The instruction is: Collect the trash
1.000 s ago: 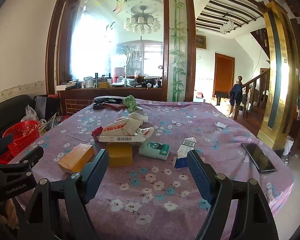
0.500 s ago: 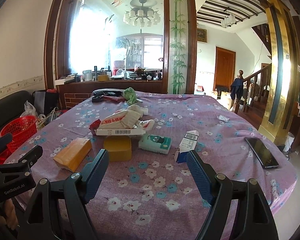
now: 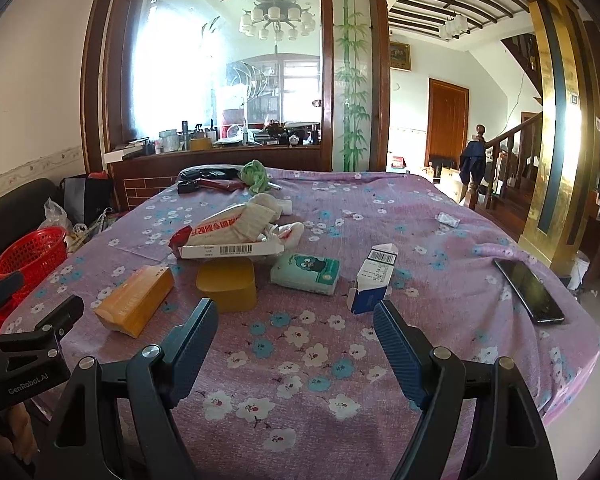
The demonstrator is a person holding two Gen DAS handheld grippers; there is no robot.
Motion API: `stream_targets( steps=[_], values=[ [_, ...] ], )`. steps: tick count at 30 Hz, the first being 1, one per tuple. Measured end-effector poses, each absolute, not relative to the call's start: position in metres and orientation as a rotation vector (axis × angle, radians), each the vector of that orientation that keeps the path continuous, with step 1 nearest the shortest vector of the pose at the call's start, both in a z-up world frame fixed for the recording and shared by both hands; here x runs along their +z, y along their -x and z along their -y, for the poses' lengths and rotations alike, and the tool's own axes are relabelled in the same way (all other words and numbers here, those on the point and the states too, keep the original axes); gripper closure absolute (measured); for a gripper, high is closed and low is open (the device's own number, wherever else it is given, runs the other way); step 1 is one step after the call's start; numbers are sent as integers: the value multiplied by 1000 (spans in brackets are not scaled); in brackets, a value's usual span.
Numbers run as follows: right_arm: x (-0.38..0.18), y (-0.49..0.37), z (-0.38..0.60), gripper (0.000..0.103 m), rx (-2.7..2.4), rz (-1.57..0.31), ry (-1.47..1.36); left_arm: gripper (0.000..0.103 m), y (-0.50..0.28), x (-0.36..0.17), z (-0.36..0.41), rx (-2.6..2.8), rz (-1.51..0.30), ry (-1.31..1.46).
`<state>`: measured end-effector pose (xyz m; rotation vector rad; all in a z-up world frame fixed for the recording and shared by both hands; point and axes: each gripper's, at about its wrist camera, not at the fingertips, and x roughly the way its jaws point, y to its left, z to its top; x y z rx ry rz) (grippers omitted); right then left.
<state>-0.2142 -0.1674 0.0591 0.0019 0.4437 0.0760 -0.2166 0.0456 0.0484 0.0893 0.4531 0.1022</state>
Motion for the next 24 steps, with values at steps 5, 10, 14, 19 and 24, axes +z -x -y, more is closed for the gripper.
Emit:
stream_targets(
  steps=[5,10,14,19,24],
  values=[
    [59,207,176,19,77,-460,-4,0,206,50,-44,70,-485,-107],
    [63,171,208,18,86,-585,-95,0,163,55,-57,-13,-656,-61],
    [58,148,235,18,98,-659,-198,0,126,48,-62,-96,-806,0],
    [46,118,265,25,123,-740,-347,22,96,27,-47,-122,-930,-38],
    [42,92,274,29,124,-792,-395,36,84,9,-43,-92,-1003,-70]
  ],
)
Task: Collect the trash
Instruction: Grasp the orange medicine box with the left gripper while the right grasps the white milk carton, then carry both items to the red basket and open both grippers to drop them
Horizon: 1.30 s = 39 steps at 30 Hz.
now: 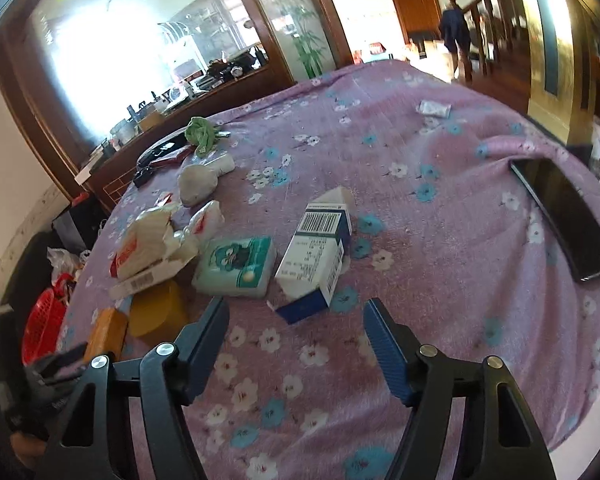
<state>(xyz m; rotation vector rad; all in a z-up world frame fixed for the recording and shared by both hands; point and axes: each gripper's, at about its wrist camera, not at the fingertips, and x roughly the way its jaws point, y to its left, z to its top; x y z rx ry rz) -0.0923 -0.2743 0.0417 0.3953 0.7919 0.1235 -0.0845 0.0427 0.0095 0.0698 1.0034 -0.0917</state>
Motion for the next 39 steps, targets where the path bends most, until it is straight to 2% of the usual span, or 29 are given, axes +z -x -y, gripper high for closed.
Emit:
stream_targets(
  steps=[4,7,10,12,15,20,23,39],
  values=[
    [40,70,269,31,115,-812,-389,42,79,10,-44,-96,-999,-60],
    [34,55,263,37,82,-839,-358,44,72,11,-43,-90,-993,-59],
    [26,45,258,45,47,-873,-322,45,67,11,-45,-87,-982,-47],
    [21,43,258,60,27,-884,-312,48,67,11,-48,-86,-979,-40],
    [16,44,264,65,6,-887,-307,51,70,12,-53,-89,-971,-25],
    [16,52,273,67,1,-876,-316,50,70,12,-61,-84,-963,3],
    [22,60,274,67,10,-856,-322,56,73,12,-61,-65,-953,-7],
    [76,101,227,66,224,-682,-288,56,100,48,-80,-47,-825,76]
  ],
)
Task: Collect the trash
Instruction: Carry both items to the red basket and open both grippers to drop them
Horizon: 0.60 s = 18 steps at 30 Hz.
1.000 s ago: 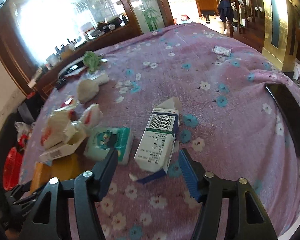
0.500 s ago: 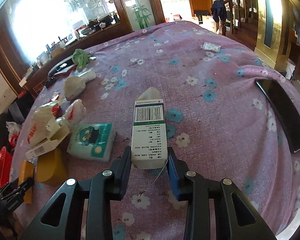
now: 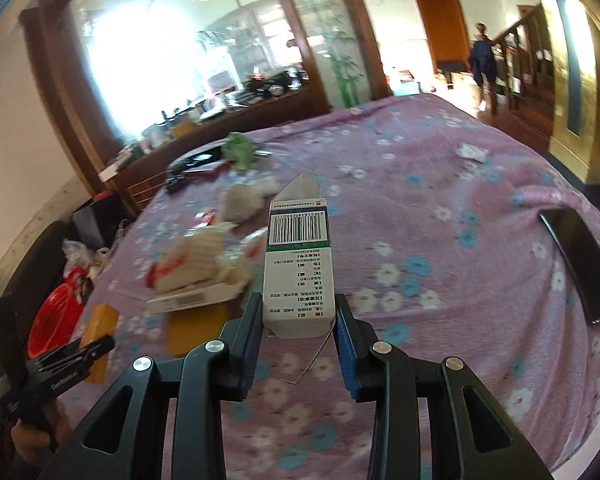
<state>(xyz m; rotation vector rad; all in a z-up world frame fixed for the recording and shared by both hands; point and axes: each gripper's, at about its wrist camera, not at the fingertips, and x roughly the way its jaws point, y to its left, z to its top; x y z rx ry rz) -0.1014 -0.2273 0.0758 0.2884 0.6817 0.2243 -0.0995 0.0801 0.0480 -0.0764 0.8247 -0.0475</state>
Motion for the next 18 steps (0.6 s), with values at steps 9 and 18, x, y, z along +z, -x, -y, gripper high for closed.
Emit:
stream_targets(
  steps=[9,18],
  values=[
    [88,109,174,66,369,-683,-238,56,109,63,-104,-11,-781,101],
    [104,103,111,66,531,-698,-175,56,121,85,-147,50,-724,139]
  ],
)
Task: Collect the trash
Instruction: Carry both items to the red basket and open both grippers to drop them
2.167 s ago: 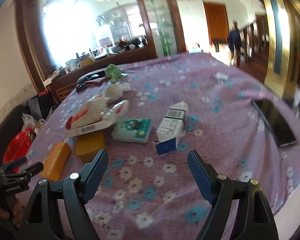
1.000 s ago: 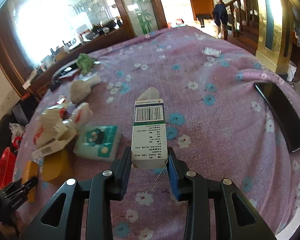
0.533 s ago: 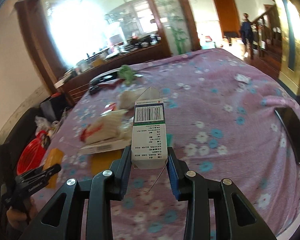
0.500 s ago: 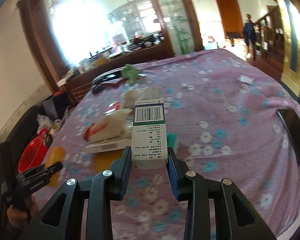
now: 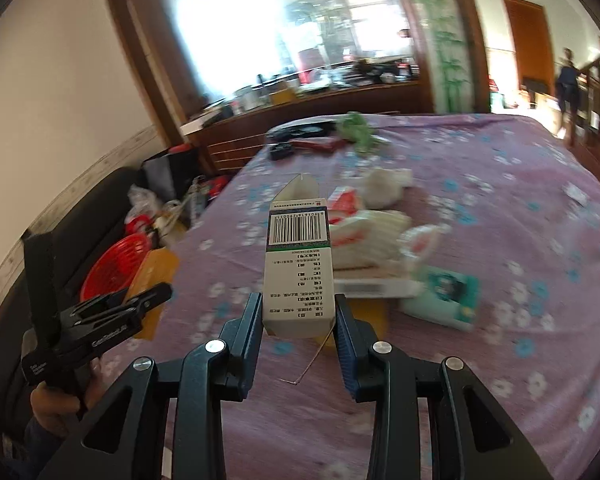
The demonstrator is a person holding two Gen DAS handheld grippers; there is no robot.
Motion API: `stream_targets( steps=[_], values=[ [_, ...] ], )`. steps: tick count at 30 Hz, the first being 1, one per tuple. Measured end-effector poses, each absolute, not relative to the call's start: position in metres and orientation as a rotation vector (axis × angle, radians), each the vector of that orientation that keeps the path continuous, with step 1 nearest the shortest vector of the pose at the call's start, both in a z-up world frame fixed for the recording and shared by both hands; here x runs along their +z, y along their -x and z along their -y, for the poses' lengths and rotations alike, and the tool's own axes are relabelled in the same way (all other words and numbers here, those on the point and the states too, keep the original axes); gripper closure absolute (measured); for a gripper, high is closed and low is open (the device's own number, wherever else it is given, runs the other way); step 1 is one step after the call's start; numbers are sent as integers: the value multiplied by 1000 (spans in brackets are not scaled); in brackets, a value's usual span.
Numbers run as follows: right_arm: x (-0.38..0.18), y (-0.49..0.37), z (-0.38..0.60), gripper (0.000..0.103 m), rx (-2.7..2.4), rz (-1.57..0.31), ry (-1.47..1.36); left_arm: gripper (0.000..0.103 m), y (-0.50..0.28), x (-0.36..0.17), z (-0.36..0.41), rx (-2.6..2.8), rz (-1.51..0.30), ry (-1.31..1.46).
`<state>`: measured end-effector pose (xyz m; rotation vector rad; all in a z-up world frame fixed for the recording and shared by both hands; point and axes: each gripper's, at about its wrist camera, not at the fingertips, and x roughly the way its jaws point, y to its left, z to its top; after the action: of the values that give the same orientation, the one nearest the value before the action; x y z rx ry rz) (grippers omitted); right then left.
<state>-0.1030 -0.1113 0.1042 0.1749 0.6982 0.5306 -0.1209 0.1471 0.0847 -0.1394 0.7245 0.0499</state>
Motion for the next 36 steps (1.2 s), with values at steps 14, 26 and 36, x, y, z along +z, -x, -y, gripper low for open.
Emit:
stream_targets(
  steps=[14,26,36],
  values=[
    [119,65,-52,66,836,-823,-98,56,134,101,-293,299,-696,237],
    [112,40,-186,66,961,-895,-46,56,124,71,-379,406,-749,296],
    [111,22,-199,52,965,-877,-118,27,135,78,-378,426,-697,299]
  ],
)
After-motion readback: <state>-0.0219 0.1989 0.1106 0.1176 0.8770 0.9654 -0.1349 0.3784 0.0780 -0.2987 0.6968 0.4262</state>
